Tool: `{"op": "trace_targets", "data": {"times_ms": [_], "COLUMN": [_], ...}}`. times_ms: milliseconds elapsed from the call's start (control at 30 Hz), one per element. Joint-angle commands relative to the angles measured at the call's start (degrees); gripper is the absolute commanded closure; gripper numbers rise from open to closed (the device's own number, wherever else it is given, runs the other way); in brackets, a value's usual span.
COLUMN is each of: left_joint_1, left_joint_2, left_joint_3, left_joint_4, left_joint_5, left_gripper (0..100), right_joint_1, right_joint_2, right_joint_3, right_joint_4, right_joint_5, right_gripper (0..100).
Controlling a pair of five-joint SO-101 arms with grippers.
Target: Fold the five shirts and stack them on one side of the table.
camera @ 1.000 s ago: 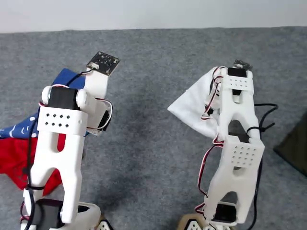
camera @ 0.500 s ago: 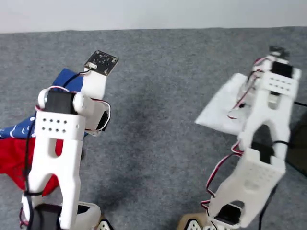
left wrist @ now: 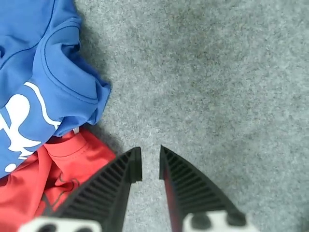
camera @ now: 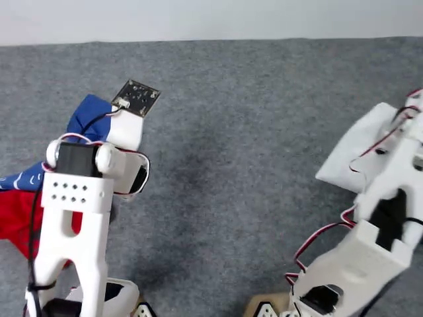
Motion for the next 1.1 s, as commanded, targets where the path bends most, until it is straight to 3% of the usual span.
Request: {"op": "trace_targets", "data": {"times_ms": [0,533,733,1067], "left_joint_1": [0.5,0.6,0.6,0.6], "left_joint_2": [-2.6,-3.0,-3.0,-2.9], "left_joint_3": [0.7,1.5,1.5,1.5], "left_joint_4": [1.1,1.1,1.1,1.1], "left_joint_5": [0.0,0.1,0.1,0.1], "left_gripper": [93,93,93,93], "right_joint_1": [3.7,8.8,13.8,22.9], "right_joint_2": [-4.6,-4.1,-3.0,11.0], "right_joint_3": [-0.4,-11.2,-11.9,-12.2], "right_joint_4": [-0.2,-0.4,-4.1,-6.9], "right_joint_5": [3.3,17.1,17.8,20.2], "right_gripper": [99.0,99.0,99.0,99.0]}}
